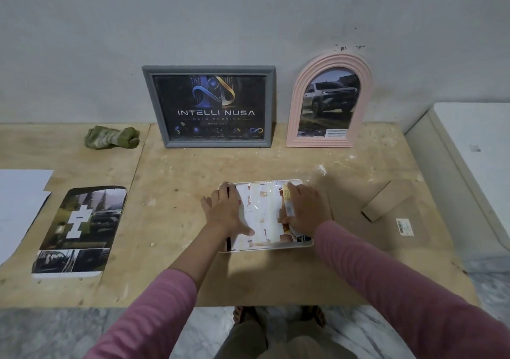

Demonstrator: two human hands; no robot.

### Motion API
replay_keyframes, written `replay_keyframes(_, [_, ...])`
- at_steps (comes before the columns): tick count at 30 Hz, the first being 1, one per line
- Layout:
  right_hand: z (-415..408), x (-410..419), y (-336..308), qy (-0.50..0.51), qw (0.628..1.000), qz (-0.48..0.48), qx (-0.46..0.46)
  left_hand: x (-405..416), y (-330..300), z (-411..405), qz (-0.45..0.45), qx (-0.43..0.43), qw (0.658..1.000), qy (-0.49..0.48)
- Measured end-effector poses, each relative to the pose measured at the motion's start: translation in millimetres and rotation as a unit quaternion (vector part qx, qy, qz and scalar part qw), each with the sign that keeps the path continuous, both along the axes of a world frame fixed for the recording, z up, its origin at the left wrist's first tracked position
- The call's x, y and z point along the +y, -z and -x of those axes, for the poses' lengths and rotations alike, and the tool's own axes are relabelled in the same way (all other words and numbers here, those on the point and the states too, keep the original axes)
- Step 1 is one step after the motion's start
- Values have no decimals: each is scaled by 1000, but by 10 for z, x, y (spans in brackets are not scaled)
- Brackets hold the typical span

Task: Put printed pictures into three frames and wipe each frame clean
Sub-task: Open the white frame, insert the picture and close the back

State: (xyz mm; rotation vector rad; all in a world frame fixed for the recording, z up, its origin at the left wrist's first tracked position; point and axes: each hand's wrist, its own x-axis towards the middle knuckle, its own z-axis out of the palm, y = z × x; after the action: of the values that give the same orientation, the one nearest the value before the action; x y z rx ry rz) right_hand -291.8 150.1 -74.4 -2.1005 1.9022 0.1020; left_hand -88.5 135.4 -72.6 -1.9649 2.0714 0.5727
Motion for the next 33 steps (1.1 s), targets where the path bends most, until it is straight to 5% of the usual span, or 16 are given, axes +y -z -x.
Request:
replay_keyframes(5, [-54, 63, -56, 53, 998, 17, -32, -62, -37, -24, 21, -5, 1000, 21])
replay_keyframes(11, [-3, 113, -34, 251, 914, -1, -318, -78, -22, -29, 58, -2, 998, -16])
replay_keyframes(15, [147, 66, 2, 311, 883, -29, -350, -69, -63, -88, 76, 143, 979, -128])
replay_keyframes(18, [201, 12, -25, 324, 877, -7, -356, -78, -32, -175, 78, 271, 932, -227])
replay_keyframes(22, [207, -127, -116, 313, 877, 7, -363, -43, -120, -232, 58, 461, 801, -378])
replay_keyframes(27, [11, -364, -286, 300, 833, 4, -466, 102, -290, -428, 1, 526, 746, -410])
replay_keyframes(33, [-709, -599, -295, 262, 810, -54, -521, 463, -405, -889, 116, 515, 676, -515])
